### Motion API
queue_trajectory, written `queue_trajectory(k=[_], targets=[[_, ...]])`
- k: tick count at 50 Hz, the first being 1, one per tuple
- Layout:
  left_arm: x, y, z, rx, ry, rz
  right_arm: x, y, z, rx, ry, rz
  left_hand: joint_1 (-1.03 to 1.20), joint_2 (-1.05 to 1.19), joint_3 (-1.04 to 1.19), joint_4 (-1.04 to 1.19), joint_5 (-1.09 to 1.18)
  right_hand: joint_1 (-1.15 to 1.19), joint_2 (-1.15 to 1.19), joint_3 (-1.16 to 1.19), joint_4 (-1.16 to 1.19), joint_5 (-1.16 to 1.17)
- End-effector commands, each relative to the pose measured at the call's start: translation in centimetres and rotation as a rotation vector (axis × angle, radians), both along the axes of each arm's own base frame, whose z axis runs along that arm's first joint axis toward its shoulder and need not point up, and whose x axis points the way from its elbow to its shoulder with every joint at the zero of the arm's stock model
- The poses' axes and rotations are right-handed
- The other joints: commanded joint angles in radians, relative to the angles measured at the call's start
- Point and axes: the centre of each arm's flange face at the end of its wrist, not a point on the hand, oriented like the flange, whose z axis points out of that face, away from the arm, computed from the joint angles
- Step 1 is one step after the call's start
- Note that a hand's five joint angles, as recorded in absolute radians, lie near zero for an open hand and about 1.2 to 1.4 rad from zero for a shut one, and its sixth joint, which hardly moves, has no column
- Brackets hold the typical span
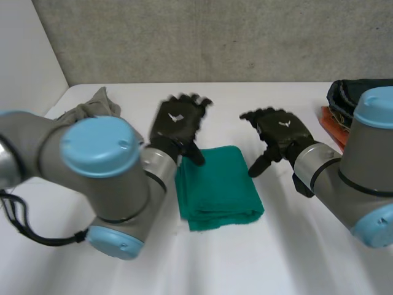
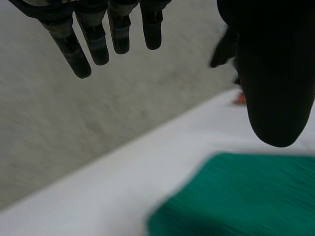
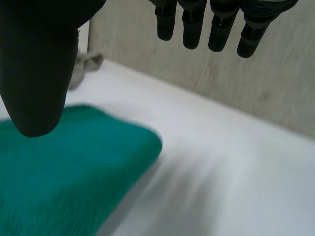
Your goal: Fold the laundry.
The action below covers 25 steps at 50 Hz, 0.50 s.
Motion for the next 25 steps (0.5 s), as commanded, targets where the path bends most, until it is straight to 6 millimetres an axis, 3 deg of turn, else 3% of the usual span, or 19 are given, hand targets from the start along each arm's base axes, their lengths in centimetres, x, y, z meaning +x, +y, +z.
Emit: queue_trajectory(k=[1, 6, 13, 22, 25], targets=[[-1.0, 1.5, -4.9, 0.149, -0.138, -0.034, 1.5, -0.6, -3.5, 0.147, 0.033, 0.104, 0.014, 0.013, 0.01, 0.014, 0.01, -0.056, -0.042, -0.029, -0.031, -0.041], [-0.3, 1.4, -6.4, 0.165, -0.228, 0.022, 2.6, -0.4, -5.9, 0.215, 0.03, 0.216, 0.017, 0.016, 0.013, 0.017, 0.013, -0.056, -0.042, -0.029, -0.031, -0.041], [0.7, 0.7, -7.3, 0.095, -0.415, 0.095, 2.4, -0.9, -7.5, 0.163, 0.166, 0.186, 0.005, 0.004, 0.001, 0.005, 0.001, -0.056, -0.042, -0.029, -0.031, -0.041], [0.4, 0.6, -6.4, 0.056, -0.427, 0.086, 1.9, -1.4, -6.9, 0.025, 0.349, 0.146, -0.004, -0.005, -0.008, -0.004, -0.008, -0.056, -0.042, -0.029, -0.031, -0.041], [0.0, 0.7, -5.4, 0.037, -0.406, 0.079, 2.0, -1.1, -5.6, -0.004, 0.341, 0.143, -0.013, -0.013, -0.017, -0.012, -0.017, -0.056, -0.042, -0.029, -0.031, -0.041]])
